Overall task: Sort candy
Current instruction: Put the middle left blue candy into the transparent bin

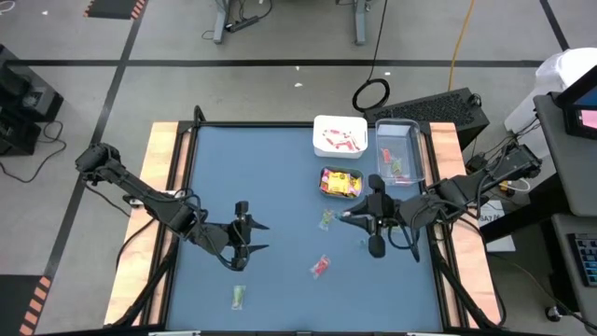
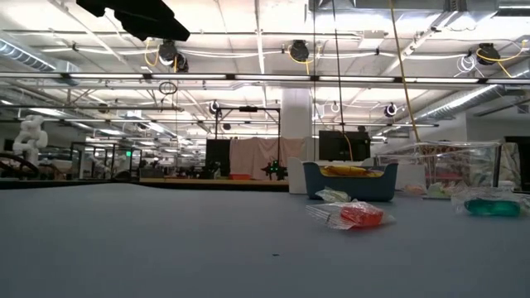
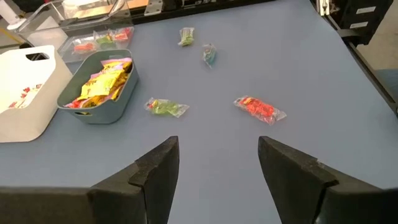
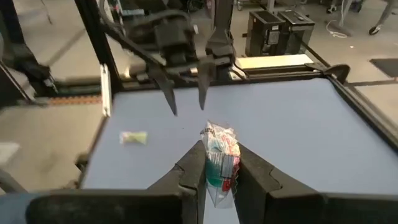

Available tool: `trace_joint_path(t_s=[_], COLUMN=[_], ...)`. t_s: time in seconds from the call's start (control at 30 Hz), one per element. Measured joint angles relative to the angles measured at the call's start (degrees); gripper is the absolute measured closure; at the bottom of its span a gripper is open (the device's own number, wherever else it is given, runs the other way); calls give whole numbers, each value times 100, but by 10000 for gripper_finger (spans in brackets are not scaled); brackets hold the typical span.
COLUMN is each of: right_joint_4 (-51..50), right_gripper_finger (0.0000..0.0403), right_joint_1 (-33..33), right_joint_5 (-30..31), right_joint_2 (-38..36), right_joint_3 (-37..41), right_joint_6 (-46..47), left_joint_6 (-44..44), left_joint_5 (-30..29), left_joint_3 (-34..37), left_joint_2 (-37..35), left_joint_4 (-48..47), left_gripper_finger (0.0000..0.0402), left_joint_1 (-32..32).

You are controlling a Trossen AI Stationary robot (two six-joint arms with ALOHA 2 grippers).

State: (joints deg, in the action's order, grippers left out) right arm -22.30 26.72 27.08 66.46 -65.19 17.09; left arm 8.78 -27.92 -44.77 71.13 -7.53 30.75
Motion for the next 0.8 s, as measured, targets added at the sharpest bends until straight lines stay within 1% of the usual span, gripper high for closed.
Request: trace_joint_path(t_s=[0.1, 0.2, 0.37, 0.53, 0.67, 0.8], right_joint_4=[-316, -836, -2114, -3349, -4087, -4427], right_gripper_finger=[349, 349, 349, 349, 349, 349], right_joint_1=[-18, -138, -529, -1183, -1917, -2780], right_joint_5=[194, 798, 1682, 2246, 2388, 2382], right_joint_2=[0, -2, -18, -20, -30, -42], right_joint_3=[0, 0, 0, 0, 0, 0], right_joint_6=[18, 242, 835, 1520, 1775, 1698], left_joint_6=[0, 87, 147, 163, 105, 147], left_joint_5=[0, 0, 2, 4, -91, -20], left_joint_3=[0, 0, 2, 4, 4, 4], left_joint_2=[0, 0, 0, 0, 0, 0], left_joint_4=[-2, -4, -2, 19, 144, 52], left_gripper_finger=[176, 176, 176, 176, 176, 176], left_joint_1=[1, 1, 1, 1, 1, 10])
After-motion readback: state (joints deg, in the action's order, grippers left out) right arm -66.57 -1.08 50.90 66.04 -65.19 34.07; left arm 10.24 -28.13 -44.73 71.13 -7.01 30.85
